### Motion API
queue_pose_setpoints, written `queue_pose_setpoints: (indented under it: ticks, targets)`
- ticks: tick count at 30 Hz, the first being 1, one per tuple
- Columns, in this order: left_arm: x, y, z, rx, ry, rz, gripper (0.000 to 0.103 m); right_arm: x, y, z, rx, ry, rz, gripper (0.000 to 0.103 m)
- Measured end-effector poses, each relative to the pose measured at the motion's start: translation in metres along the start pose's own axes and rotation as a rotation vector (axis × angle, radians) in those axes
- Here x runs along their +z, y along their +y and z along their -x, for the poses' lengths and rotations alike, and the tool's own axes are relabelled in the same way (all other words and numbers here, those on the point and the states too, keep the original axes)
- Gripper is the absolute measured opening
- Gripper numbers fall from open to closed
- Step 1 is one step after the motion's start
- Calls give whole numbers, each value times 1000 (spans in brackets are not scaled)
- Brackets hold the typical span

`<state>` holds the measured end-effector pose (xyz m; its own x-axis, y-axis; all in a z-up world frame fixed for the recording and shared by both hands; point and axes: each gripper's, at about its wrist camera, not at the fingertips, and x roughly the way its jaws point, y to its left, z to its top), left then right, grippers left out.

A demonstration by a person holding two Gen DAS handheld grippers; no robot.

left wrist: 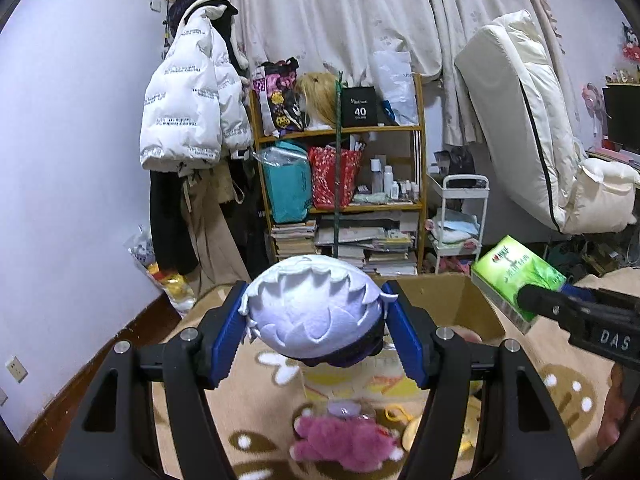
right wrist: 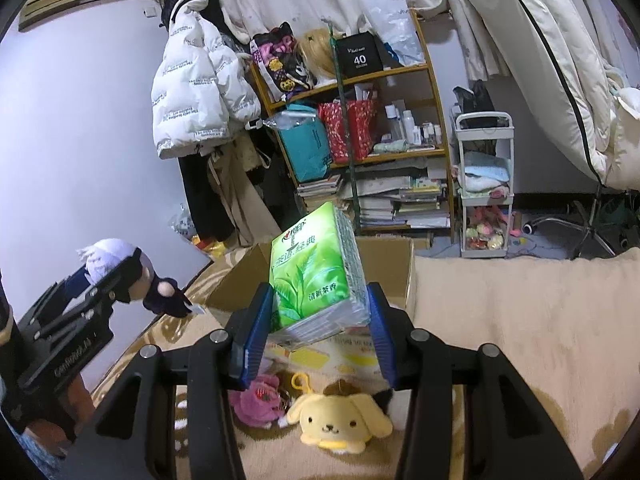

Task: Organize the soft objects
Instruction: 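Carry the doll and green tissue pack over the box and release both inside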

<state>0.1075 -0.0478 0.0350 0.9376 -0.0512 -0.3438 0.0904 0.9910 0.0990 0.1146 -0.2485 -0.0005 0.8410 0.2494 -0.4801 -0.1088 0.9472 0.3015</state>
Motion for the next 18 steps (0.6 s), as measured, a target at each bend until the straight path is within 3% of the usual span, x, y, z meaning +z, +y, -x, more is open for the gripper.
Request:
queue_pose_setpoints:
  ticks: [8, 18]
  targets:
    - [16, -1, -25, 23, -25, -26, 66, 5, -10, -19, -8, -8, -23, 49]
    - [4, -5, -61, -1, 29, -12, 66, 10, -12, -34, -3, -2, -24, 49]
